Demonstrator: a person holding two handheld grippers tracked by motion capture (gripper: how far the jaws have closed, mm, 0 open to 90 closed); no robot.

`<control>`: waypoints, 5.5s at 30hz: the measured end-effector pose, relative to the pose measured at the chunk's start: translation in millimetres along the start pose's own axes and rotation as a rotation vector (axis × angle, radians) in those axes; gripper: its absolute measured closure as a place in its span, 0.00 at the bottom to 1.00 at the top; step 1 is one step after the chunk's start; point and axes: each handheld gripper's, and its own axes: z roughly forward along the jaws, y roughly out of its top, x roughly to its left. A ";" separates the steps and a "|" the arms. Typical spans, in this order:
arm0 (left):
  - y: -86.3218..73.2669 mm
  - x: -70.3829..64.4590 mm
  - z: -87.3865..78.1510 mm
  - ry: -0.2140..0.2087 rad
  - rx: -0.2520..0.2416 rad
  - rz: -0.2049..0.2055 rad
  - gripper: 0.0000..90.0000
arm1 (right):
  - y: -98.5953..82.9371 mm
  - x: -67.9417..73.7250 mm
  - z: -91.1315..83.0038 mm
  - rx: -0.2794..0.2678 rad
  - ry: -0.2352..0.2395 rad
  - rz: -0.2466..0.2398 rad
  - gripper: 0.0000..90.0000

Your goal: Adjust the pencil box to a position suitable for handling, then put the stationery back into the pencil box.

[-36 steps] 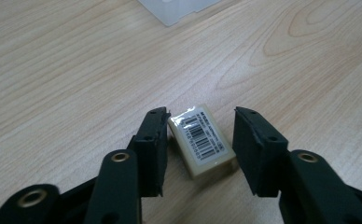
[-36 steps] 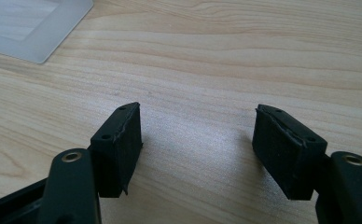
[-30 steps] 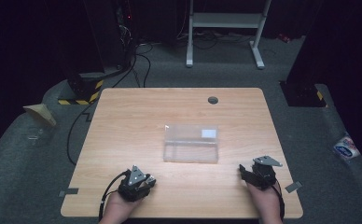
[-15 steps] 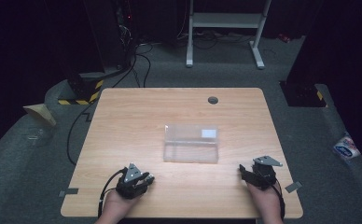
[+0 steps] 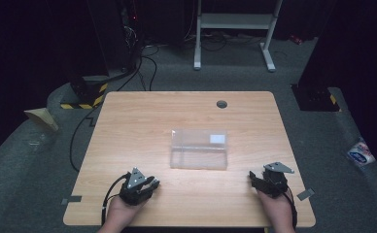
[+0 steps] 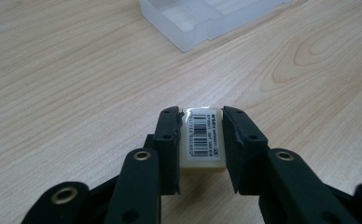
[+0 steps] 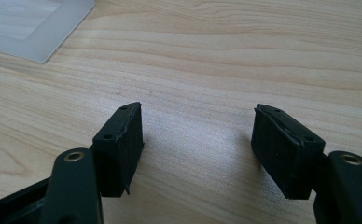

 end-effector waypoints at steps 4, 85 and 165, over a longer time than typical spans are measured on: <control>5.2 -0.6 2.1 0.001 -0.011 0.005 0.75 | -0.2 0.3 -0.4 0.002 0.002 0.003 0.37; 111.7 6.5 63.2 0.063 -0.001 -0.059 0.75 | 1.4 0.2 1.4 0.005 0.028 -0.025 0.35; 62.6 59.9 32.4 0.094 -0.031 -0.153 0.49 | 1.2 1.2 1.2 0.005 0.023 -0.019 0.35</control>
